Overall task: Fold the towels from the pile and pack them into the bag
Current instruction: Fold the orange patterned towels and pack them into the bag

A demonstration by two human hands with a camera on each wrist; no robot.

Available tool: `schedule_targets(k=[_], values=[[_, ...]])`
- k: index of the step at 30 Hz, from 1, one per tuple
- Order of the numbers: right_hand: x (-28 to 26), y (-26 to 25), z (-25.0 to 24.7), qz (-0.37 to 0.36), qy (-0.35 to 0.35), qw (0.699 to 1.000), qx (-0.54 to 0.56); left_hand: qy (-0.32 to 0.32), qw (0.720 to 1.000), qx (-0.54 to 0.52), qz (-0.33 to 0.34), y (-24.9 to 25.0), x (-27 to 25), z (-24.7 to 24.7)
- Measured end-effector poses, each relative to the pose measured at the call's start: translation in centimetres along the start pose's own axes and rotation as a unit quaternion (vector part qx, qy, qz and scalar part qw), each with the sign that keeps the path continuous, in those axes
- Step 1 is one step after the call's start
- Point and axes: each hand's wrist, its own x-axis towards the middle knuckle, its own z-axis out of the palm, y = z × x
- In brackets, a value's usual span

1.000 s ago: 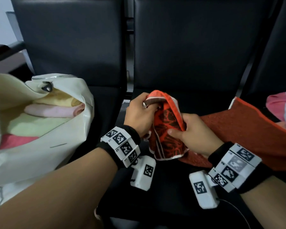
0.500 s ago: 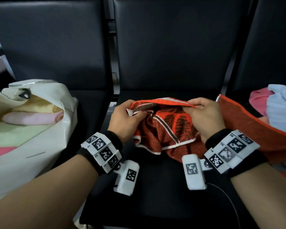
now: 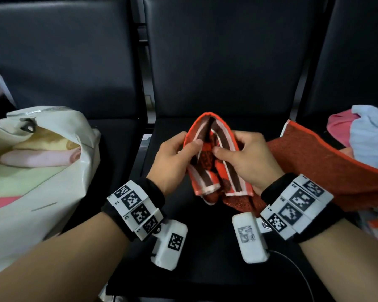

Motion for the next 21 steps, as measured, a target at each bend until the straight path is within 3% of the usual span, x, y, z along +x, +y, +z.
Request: schedule_targets(k=[5, 13, 17, 21], values=[[-0.2, -0.17, -0.27, -0.02, 0.027, 0.999, -0.001, -0.035, 0.999, -0.003, 0.0, -0.14, -0.32, 0.26], [-0.28, 0.15, 0.05, -0.016, 0.022, 1.0, 0.004, -0.017, 1.0, 0.007, 0.002, 0.25, -0.39, 0.0], [-0.24, 0.24, 0.22, -0.019, 0.031, 0.999, 0.013, -0.038, 0.999, 0.031, 0.019, 0.5, -0.65, -0.06], [-0.33, 0.09, 0.43, -0.044, 0.033, 0.998, 0.016, -0.003, 0.996, 0.081, 0.023, 0.35, -0.21, 0.04]])
